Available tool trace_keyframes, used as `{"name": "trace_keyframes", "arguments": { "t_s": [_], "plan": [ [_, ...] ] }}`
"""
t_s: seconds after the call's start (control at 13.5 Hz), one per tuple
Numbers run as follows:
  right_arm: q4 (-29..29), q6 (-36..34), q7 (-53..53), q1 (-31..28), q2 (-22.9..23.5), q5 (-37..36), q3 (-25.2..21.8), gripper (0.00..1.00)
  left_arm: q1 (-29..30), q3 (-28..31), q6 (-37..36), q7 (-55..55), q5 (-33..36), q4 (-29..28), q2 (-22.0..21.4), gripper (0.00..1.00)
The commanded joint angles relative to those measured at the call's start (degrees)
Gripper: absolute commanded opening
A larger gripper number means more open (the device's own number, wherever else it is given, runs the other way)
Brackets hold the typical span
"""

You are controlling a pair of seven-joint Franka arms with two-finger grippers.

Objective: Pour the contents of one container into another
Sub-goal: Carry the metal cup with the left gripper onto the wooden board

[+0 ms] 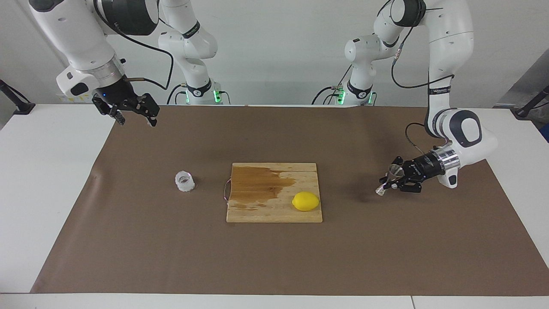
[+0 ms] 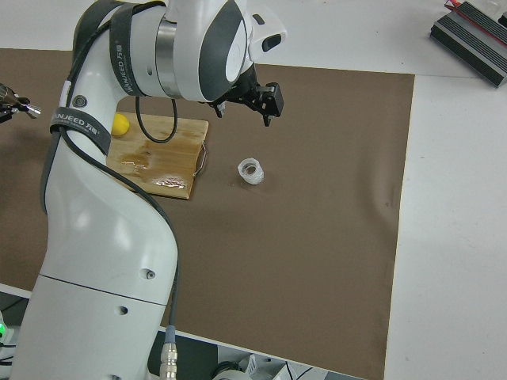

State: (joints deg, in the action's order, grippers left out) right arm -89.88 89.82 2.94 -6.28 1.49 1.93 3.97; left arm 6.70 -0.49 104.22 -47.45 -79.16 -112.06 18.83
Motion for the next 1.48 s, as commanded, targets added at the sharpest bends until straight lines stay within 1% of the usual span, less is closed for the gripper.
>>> {"name": "trace_keyframes", "arguments": {
  "t_s": [0.0, 0.15, 0.44, 0.52, 0.59, 0.67, 0.74, 0.89, 1.04, 1.41],
  "plan": [
    [-0.12, -0.88, 0.84, -0.66, -0.52, 0.62, 0.52, 1.00, -6.50, 0.93, 5.96, -3.35, -5.19, -3.59, -4.66, 0.00],
    [-0.12, -0.88, 0.84, -0.66, -0.52, 0.62, 0.52, 1.00, -12.56, 0.93, 12.99, -3.70, -10.55, -5.44, -6.95, 0.00],
    [-0.12, -0.88, 0.84, -0.66, -0.52, 0.62, 0.52, 1.00, -24.25, 0.93, 25.56, -5.99, -20.75, -5.45, -6.88, 0.00],
    [-0.12, -0.88, 0.84, -0.66, -0.52, 0.62, 0.52, 1.00, -27.41, 0.93, 29.51, -5.99, -25.39, -5.36, -6.53, 0.00],
    [-0.12, -0.88, 0.84, -0.66, -0.52, 0.62, 0.52, 1.00, -30.49, 0.93, 33.29, -5.91, -31.61, -5.36, -6.26, 0.00],
    [-0.12, -0.88, 0.84, -0.66, -0.52, 0.62, 0.52, 1.00, -32.95, 0.93, 34.46, -4.08, -35.07, -5.19, -5.74, 0.00],
    [-0.12, -0.88, 0.84, -0.66, -0.52, 0.62, 0.52, 1.00, -34.81, 0.93, 35.25, -0.49, -37.10, -4.92, -4.95, 0.00],
    [-0.12, -0.88, 0.84, -0.66, -0.52, 0.62, 0.52, 1.00, -39.19, 0.93, 38.32, 6.54, -44.12, -4.92, -3.45, 0.00],
    [-0.12, -0.88, 0.84, -0.66, -0.52, 0.62, 0.52, 1.00, -41.49, 0.93, 40.26, 7.63, -46.17, -4.75, -1.96, 0.00],
    [-0.12, -0.88, 0.84, -0.66, -0.52, 0.62, 0.52, 1.00, -43.70, 0.75, 43.16, 8.77, -47.32, -2.99, 1.82, 0.00]
  ]
}}
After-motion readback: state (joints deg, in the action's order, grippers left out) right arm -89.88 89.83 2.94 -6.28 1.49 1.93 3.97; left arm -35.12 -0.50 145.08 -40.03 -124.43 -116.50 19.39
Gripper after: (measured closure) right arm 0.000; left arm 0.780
